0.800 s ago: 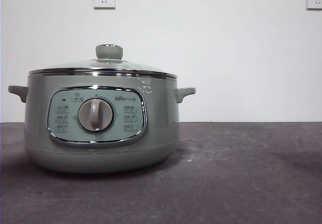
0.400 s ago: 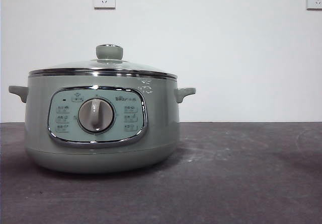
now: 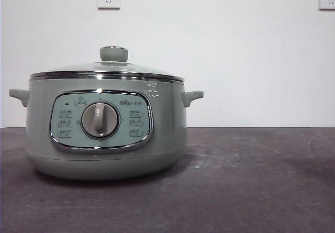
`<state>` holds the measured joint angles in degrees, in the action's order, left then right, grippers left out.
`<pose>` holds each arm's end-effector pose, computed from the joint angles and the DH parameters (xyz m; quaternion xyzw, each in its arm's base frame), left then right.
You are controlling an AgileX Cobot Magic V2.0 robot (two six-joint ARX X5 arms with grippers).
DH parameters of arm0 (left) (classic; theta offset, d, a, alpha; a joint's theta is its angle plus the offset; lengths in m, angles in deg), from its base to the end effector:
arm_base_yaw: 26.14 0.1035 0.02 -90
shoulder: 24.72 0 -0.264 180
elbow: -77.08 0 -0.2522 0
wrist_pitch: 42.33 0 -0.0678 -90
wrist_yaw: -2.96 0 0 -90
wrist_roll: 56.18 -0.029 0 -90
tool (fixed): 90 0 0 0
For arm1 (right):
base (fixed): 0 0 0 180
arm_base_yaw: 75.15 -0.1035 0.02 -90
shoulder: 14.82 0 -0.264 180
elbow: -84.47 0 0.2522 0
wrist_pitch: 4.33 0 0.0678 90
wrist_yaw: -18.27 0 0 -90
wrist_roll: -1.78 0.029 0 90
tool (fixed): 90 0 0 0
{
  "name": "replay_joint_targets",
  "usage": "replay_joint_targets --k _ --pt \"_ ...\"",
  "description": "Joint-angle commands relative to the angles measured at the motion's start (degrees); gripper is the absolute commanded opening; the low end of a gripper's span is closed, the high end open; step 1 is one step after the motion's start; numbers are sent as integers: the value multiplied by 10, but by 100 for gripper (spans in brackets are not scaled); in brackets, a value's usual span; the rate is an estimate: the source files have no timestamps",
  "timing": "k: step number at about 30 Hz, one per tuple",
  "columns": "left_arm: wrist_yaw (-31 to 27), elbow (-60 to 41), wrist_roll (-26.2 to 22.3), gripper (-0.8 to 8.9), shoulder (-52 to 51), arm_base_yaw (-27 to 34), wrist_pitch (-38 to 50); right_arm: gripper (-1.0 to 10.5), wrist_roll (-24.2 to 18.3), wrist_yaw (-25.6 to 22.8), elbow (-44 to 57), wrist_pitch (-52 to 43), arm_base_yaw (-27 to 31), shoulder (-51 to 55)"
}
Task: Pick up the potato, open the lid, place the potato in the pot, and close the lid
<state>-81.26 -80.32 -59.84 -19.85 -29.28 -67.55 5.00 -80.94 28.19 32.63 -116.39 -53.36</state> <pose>0.0927 -0.0080 0.1901 0.0303 0.0628 -0.0796 0.9944 0.1119 0.0919 0.3131 -0.0445 0.1586 0.2677 0.9493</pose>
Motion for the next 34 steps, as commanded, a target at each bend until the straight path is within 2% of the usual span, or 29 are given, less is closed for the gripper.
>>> replay_joint_targets --k 1,9,34 --pt "4 -34 -6 -4 -26 10 7 1 5 -2 4 -3 0 1" --pt "4 -84 -5 -3 -48 17 9 1 5 -1 4 -3 0 1" --pt "2 -86 -5 -3 -48 17 12 1 5 -2 4 -2 0 1"
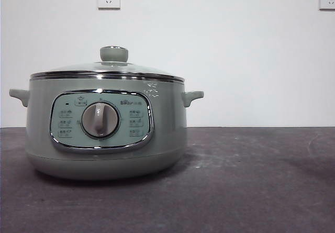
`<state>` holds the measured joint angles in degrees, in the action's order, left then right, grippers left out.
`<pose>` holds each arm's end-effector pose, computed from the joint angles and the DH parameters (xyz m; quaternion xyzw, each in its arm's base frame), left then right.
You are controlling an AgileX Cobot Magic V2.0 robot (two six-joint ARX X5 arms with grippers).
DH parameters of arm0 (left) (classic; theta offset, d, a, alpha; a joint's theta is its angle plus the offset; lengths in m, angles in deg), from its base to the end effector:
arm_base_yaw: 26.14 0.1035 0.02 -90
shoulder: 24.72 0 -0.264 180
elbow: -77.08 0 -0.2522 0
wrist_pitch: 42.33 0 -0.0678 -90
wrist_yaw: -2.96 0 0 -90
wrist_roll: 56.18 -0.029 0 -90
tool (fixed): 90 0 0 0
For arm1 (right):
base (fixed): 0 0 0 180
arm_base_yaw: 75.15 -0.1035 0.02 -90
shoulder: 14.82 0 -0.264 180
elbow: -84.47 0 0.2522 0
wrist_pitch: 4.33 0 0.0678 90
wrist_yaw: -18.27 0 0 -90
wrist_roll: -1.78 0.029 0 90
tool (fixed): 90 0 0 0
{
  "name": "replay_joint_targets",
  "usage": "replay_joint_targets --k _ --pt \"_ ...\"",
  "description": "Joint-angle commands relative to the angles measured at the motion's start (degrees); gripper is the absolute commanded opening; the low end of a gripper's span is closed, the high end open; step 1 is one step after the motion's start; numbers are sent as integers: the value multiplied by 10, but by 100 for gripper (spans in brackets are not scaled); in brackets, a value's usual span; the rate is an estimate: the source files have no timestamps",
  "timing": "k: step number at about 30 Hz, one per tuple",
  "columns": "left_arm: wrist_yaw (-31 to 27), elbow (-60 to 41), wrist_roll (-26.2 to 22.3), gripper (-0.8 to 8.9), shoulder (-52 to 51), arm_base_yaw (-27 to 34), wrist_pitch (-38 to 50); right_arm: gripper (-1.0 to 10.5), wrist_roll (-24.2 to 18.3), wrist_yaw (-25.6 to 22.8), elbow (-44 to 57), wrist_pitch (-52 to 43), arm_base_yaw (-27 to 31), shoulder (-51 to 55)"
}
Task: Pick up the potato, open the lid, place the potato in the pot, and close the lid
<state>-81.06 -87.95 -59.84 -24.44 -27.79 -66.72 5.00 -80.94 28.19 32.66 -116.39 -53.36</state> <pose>0.0951 -0.0058 0.1525 0.0286 0.0823 -0.0690 0.9938 0.1119 0.0919 0.3130 -0.0446 0.1588 0.2676 0.9493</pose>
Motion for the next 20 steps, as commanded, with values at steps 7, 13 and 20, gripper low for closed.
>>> replay_joint_targets --k 7,13,20 --pt "0 -10 -5 -3 -2 2 3 1 5 -2 4 -3 0 1" --pt "0 -10 -5 -3 -2 2 3 1 5 -2 4 -2 0 7" --pt "1 -10 -5 -4 -2 2 3 1 5 3 4 0 41 48"
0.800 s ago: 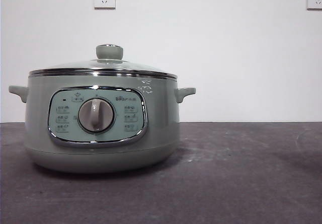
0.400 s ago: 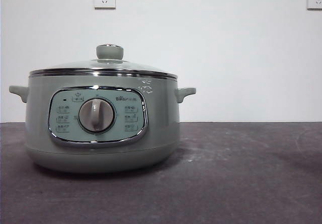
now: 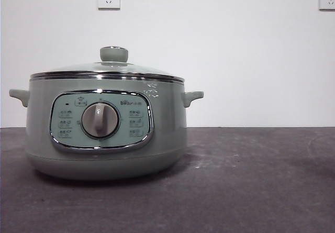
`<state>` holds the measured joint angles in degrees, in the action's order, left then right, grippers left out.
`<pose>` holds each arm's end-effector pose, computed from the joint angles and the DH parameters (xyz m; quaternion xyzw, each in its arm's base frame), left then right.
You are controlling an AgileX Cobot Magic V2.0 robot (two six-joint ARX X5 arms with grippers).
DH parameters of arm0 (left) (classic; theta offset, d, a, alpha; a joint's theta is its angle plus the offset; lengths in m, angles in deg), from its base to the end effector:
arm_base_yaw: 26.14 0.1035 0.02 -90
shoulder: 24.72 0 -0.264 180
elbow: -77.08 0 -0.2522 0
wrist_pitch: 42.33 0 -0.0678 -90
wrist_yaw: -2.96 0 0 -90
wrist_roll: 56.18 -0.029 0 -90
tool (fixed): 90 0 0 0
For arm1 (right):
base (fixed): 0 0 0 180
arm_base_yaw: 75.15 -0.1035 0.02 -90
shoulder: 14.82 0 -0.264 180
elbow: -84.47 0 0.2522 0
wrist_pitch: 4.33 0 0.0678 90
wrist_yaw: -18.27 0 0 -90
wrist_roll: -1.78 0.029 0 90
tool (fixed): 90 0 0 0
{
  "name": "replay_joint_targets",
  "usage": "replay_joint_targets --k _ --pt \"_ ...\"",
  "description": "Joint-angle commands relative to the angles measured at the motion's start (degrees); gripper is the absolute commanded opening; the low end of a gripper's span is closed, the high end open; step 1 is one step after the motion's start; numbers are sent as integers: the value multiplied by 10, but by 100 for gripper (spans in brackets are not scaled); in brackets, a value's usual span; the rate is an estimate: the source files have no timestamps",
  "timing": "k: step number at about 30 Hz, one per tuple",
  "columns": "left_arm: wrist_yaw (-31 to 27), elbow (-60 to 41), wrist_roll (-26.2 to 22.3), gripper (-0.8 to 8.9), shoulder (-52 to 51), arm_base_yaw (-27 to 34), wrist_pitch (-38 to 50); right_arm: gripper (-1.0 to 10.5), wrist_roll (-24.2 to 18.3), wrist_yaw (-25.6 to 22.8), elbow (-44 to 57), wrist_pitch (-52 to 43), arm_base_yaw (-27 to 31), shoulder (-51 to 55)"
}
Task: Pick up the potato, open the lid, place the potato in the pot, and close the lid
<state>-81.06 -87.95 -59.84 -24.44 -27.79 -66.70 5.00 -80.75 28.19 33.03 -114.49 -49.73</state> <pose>0.0951 -0.0058 0.1525 0.0286 0.0822 -0.0690 0.9938 0.1043 0.0796 0.3199 -0.0301 0.1341 0.2553 0.9570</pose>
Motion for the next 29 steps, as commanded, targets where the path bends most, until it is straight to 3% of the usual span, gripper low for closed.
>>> replay_joint_targets --k 1,6,9,15,23,29 --pt "0 -10 -5 -3 -2 2 3 1 5 1 4 -4 41 19" --pt "1 -10 -5 -3 -2 2 3 1 7 -3 10 -4 141 56" --pt "0 -10 -5 -3 -2 2 3 1 46 -3 24 -6 201 88" --pt "1 -10 -5 -3 -2 2 3 1 28 3 146 -71 280 176" --pt "0 -10 -5 -3 -2 2 3 1 -26 178 314 -124 367 271" --pt "1 -10 -5 -3 -2 2 3 1 -36 194 376 -158 371 309"
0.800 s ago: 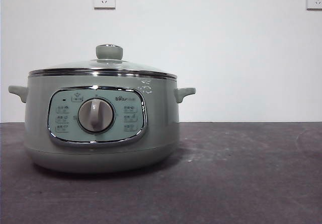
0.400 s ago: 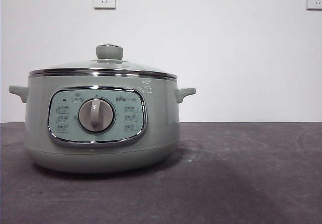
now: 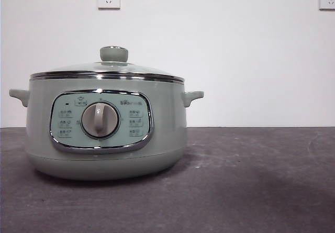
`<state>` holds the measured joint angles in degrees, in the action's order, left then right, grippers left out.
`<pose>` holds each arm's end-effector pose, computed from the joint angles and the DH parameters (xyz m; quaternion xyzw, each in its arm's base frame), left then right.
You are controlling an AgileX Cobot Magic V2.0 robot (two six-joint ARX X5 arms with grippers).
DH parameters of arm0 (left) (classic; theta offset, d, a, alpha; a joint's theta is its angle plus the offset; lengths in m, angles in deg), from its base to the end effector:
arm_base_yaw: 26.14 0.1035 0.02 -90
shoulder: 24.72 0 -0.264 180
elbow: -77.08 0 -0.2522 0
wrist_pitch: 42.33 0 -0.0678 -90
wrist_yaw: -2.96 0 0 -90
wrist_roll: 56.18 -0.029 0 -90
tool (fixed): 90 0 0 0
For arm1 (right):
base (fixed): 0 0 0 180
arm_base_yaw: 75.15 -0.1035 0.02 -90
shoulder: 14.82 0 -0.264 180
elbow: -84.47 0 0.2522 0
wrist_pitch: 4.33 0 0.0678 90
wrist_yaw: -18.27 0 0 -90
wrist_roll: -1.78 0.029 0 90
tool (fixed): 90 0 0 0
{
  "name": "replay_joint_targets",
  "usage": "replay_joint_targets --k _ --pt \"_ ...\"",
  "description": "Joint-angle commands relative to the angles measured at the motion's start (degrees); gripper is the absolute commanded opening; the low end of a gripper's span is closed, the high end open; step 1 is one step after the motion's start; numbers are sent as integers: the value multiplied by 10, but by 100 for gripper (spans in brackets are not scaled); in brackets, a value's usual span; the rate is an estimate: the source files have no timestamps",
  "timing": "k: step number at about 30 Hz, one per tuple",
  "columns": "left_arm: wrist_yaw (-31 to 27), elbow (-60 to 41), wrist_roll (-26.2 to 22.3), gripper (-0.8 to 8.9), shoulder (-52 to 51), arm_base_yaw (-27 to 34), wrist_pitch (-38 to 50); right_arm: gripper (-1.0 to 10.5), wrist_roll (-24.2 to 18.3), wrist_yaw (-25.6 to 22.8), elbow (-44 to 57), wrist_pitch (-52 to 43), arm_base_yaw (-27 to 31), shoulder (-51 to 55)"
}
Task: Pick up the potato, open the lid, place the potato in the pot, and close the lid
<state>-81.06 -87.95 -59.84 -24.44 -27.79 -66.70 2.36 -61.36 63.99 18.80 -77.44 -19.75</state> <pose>0.0951 -0.0058 0.1525 0.0286 0.0822 -0.0690 0.9938 0.0951 0.0090 0.1811 0.0097 0.0665 0.1097 0.9917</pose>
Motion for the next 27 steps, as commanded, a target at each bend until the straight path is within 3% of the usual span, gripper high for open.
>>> replay_joint_targets --k 1,27 --pt "0 -10 -5 -3 -2 2 3 1 -12 0 25 -19 0 14" --pt "1 -10 -5 -3 -2 2 3 1 -3 0 63 1 0 48"
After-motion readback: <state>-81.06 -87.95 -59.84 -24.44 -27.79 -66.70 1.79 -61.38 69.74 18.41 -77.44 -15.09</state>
